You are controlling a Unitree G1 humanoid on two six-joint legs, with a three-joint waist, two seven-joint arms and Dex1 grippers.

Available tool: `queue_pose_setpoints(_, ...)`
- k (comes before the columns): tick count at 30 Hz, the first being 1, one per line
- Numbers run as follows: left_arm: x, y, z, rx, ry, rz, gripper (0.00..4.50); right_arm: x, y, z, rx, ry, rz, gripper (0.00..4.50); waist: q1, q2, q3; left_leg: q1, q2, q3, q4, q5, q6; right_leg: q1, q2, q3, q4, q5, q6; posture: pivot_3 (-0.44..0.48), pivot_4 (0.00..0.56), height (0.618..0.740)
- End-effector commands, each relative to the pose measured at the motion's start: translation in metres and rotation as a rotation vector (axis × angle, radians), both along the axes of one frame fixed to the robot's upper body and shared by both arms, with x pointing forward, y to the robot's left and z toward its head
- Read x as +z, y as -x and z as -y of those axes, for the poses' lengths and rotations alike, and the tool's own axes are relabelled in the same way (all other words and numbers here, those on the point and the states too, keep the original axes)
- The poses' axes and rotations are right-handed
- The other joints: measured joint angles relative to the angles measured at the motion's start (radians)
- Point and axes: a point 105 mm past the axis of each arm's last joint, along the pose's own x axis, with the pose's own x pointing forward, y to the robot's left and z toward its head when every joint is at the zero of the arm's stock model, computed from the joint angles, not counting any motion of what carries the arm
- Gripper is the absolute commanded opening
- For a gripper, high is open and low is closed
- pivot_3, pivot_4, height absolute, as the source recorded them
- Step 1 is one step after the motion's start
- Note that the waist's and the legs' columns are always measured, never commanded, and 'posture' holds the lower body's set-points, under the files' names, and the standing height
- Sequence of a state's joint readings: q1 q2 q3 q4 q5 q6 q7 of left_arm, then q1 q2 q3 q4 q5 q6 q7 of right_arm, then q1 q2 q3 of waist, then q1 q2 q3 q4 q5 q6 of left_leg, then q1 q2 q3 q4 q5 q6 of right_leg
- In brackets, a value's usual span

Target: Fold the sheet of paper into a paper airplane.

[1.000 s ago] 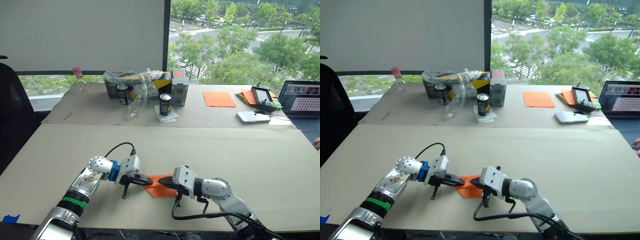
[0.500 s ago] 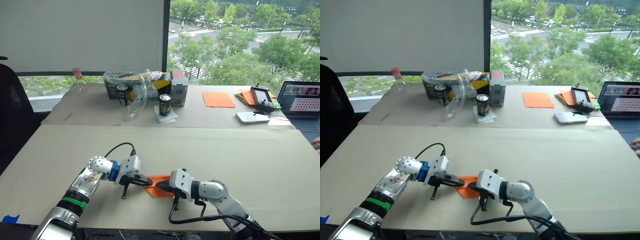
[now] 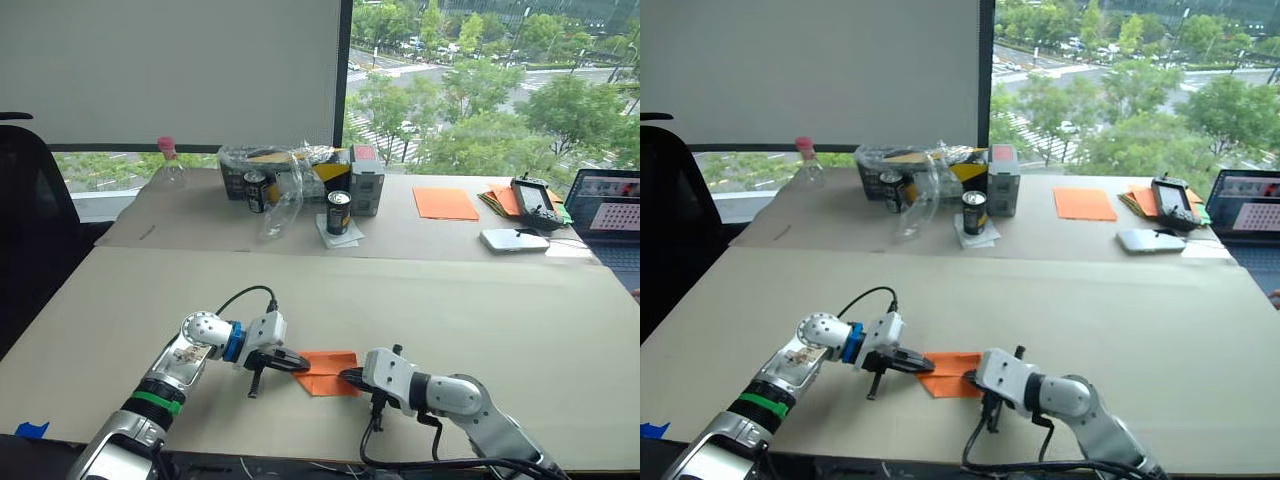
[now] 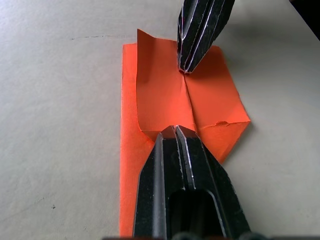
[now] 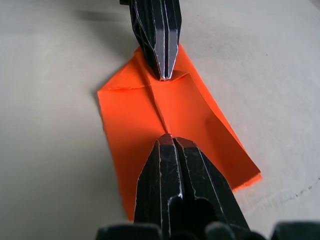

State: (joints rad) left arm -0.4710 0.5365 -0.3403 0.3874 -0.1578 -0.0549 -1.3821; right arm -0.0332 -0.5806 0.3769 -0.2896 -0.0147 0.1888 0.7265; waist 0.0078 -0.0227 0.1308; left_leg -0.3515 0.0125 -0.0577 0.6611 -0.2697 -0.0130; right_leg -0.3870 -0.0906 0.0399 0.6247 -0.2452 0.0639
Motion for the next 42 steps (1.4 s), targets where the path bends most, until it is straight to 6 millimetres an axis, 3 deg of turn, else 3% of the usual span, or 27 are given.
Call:
queue_pose_setpoints(1, -0.030, 0.012, -0.009, -0.012, -0.105, -0.092, 0.00, -0.055, 0.007, 0.064, -0.239, 0.192, -0.237, 0.01, 0.002, -0.001, 0.000, 0.000, 0.000, 0.000, 0.000, 0.000, 0.000, 0.000, 0.000, 0.000, 0.000, 0.000, 0.000, 0.000, 0.150, 0.715)
queue_pose_setpoints(4, -0.031, 0.012, -0.007, -0.019, -0.105, -0.089, 0.00, -0.054, 0.010, 0.081, -0.304, 0.180, -0.269, 0.01, 0.006, -0.001, -0.001, 0.000, 0.000, 0.000, 0.000, 0.000, 0.000, 0.001, 0.000, 0.000, 0.000, -0.001, -0.001, 0.000, 0.150, 0.715)
queue_pose_setpoints(6, -0.031, 0.011, -0.006, -0.022, -0.104, -0.088, 0.00, -0.047, 0.010, 0.081, -0.316, 0.133, -0.267, 0.01, 0.008, -0.001, -0.001, 0.000, 0.000, 0.000, 0.000, 0.000, 0.000, 0.002, 0.000, 0.000, -0.001, -0.001, -0.001, 0.000, 0.150, 0.715)
queue_pose_setpoints(8, -0.031, 0.010, -0.006, -0.025, -0.103, -0.086, 0.00, -0.029, 0.005, 0.073, -0.313, 0.027, -0.227, 0.01, 0.007, -0.002, -0.001, 0.000, -0.001, -0.001, 0.000, 0.000, 0.000, 0.002, 0.000, 0.001, -0.001, -0.001, -0.001, 0.000, 0.150, 0.715)
queue_pose_setpoints(12, -0.031, 0.010, -0.005, -0.030, -0.102, -0.082, 0.00, 0.029, -0.004, 0.044, -0.202, -0.205, -0.075, 0.01, 0.004, -0.002, 0.001, -0.001, 0.000, -0.001, 0.000, 0.000, 0.000, 0.001, 0.000, 0.001, -0.001, -0.001, 0.000, 0.000, 0.150, 0.715)
queue_pose_setpoints(14, -0.031, 0.009, -0.004, -0.032, -0.101, -0.081, 0.00, 0.039, -0.005, 0.034, -0.161, -0.223, -0.049, 0.01, 0.000, 0.000, 0.004, -0.002, 0.000, 0.000, 0.000, 0.000, 0.000, -0.001, 0.000, 0.001, 0.000, -0.001, 0.000, 0.000, 0.150, 0.715)
queue_pose_setpoints(24, -0.030, 0.011, -0.002, -0.040, -0.098, -0.077, 0.00, 0.000, -0.007, 0.006, -0.068, -0.087, -0.122, 0.01, -0.008, 0.001, 0.006, -0.002, 0.000, -0.001, 0.000, 0.000, 0.000, -0.001, 0.001, 0.001, 0.000, -0.001, 0.000, 0.000, 0.150, 0.715)
queue_pose_setpoints(36, -0.029, 0.014, -0.003, -0.026, -0.097, -0.074, 0.00, 0.027, -0.019, -0.013, 0.022, -0.108, -0.043, 0.01, -0.021, 0.001, 0.006, -0.002, 0.001, -0.001, 0.000, 0.000, 0.000, -0.002, 0.002, 0.001, 0.001, -0.001, 0.000, 0.000, 0.150, 0.715)
queue_pose_setpoints(42, -0.029, 0.015, 0.000, -0.028, -0.088, -0.078, 0.00, 0.003, -0.019, -0.013, 0.028, -0.014, -0.114, 0.01, -0.020, 0.001, 0.007, -0.003, 0.001, -0.001, 0.000, 0.000, 0.000, -0.002, 0.002, 0.001, 0.001, -0.001, -0.001, 0.000, 0.150, 0.715)
